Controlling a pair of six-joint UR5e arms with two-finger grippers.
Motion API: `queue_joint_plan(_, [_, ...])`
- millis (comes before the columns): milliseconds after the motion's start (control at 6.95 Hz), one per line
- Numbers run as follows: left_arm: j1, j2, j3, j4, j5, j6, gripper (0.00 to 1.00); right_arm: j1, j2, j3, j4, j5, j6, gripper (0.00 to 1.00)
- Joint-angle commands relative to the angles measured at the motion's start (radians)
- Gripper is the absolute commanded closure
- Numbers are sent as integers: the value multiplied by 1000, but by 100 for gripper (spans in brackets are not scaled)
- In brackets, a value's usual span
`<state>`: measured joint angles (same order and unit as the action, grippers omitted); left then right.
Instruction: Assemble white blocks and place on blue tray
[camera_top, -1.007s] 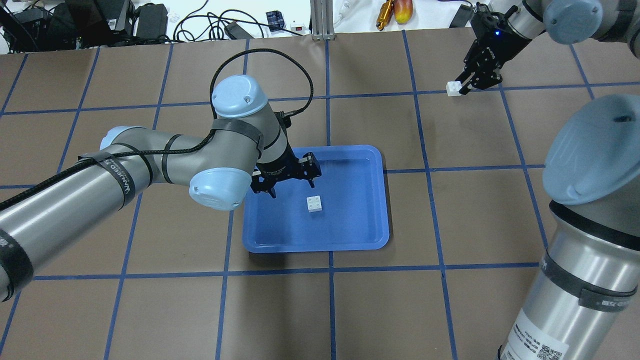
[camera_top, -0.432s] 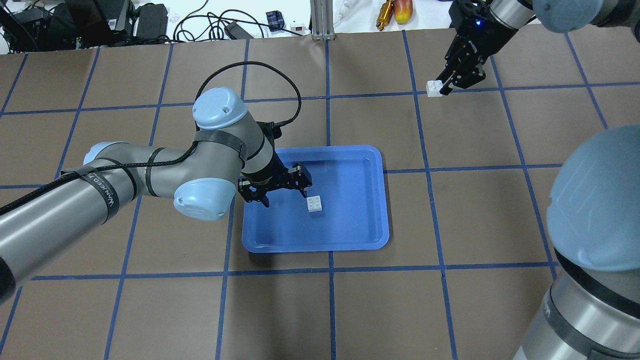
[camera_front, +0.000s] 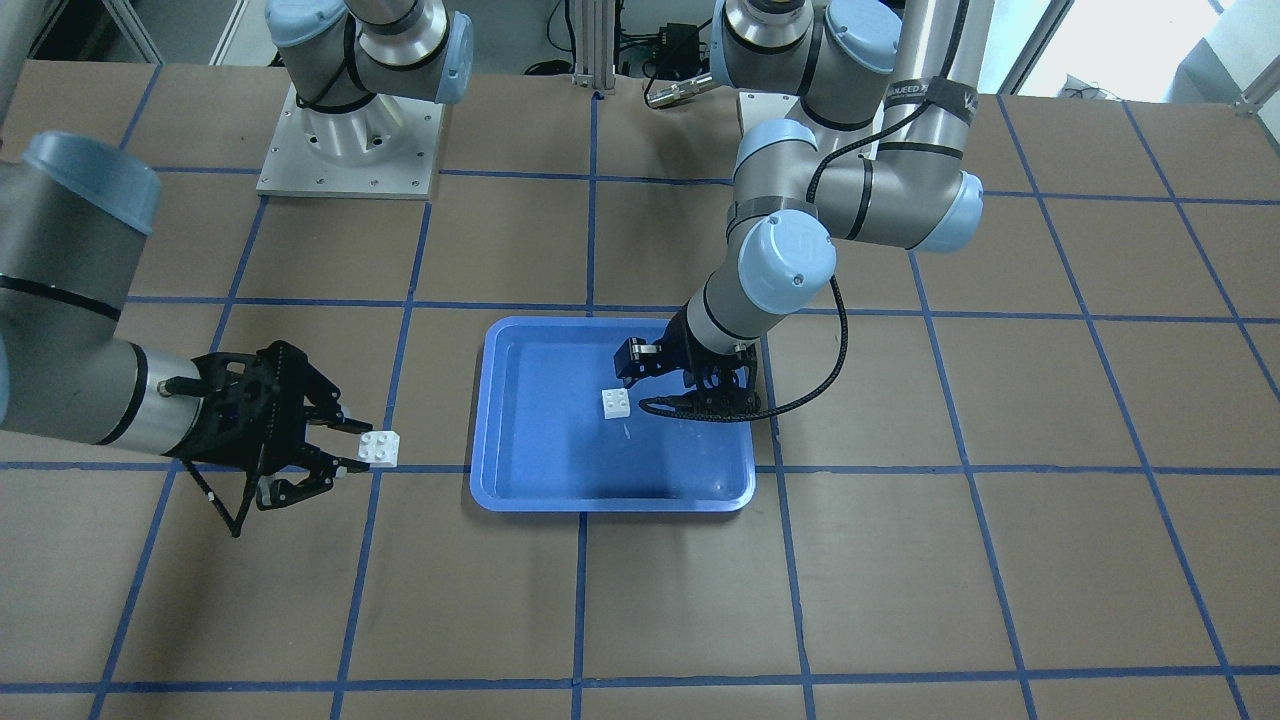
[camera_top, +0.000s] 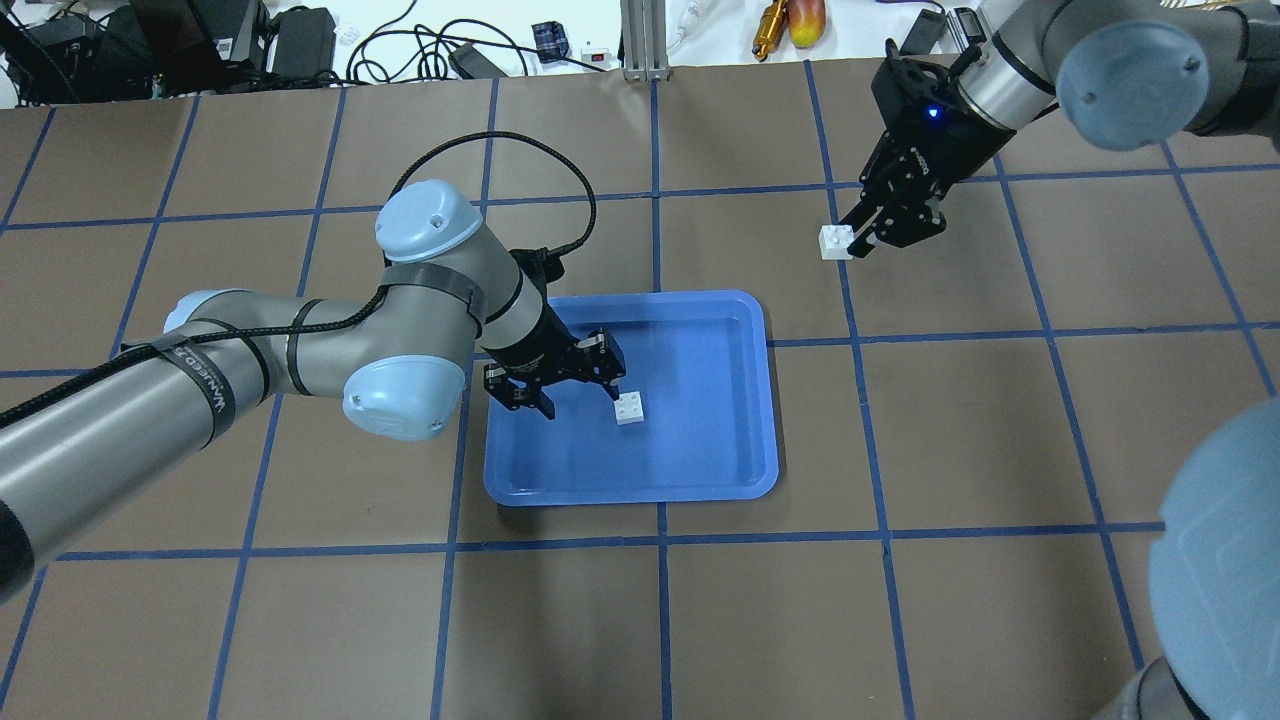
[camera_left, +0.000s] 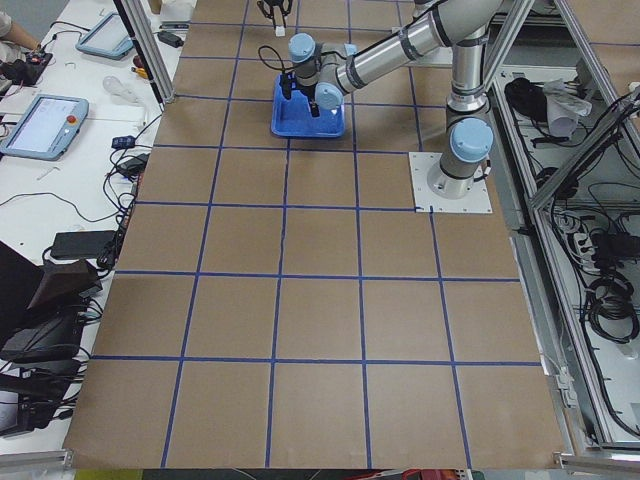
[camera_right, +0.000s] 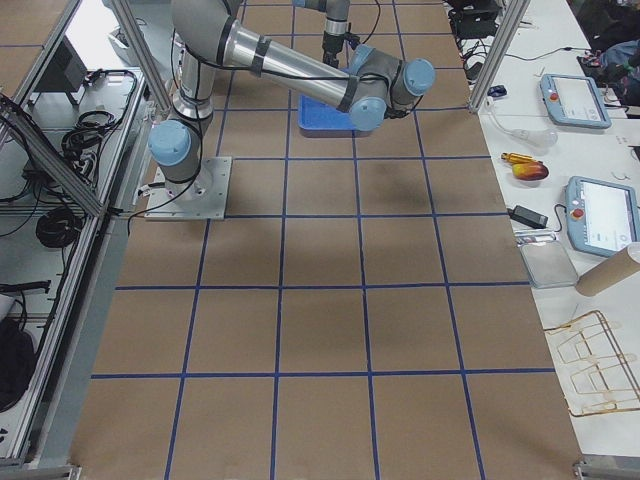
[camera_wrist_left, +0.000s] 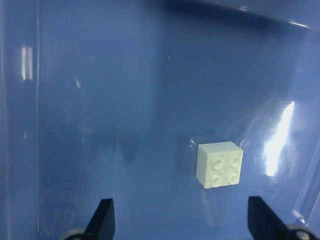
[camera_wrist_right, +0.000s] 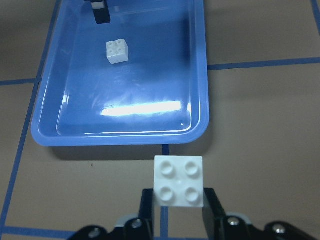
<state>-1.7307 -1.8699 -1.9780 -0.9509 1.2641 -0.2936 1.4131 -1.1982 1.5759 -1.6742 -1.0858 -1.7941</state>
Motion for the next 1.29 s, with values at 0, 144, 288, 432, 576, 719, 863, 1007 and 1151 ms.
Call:
queue_joint_plan(0, [6,-2,4,-2,-6,-4,76,108,-58,168,-208,7,117,100])
queue_joint_plan(144, [22,-2,8,-2,-6,-6,92,140,-90,227,-264,12,136,100])
queue_joint_plan(288, [25,-14,5,-2,-9,-12,100,156,-93,303,-373,15,153,100])
queue_joint_plan(432, [25,-18,4,-2,-59,-42,100,176,-92,370,-495,48,239,100])
queue_joint_plan(576, [25,-26,4,-2,-78,-45,100,216,-84,398,-612,44,299,100])
queue_joint_plan(719, [25,-37,4,-2,-78,-47,100,248,-66,406,-633,40,311,100])
queue_joint_plan(863, [23,-46,5,0,-75,-47,100,259,-48,406,-637,40,309,100])
queue_joint_plan(1007, [23,-57,4,10,-71,-44,100,263,-34,409,-636,40,308,100])
queue_joint_plan(1151, [22,-64,4,12,-71,-45,100,285,-21,409,-666,40,323,100])
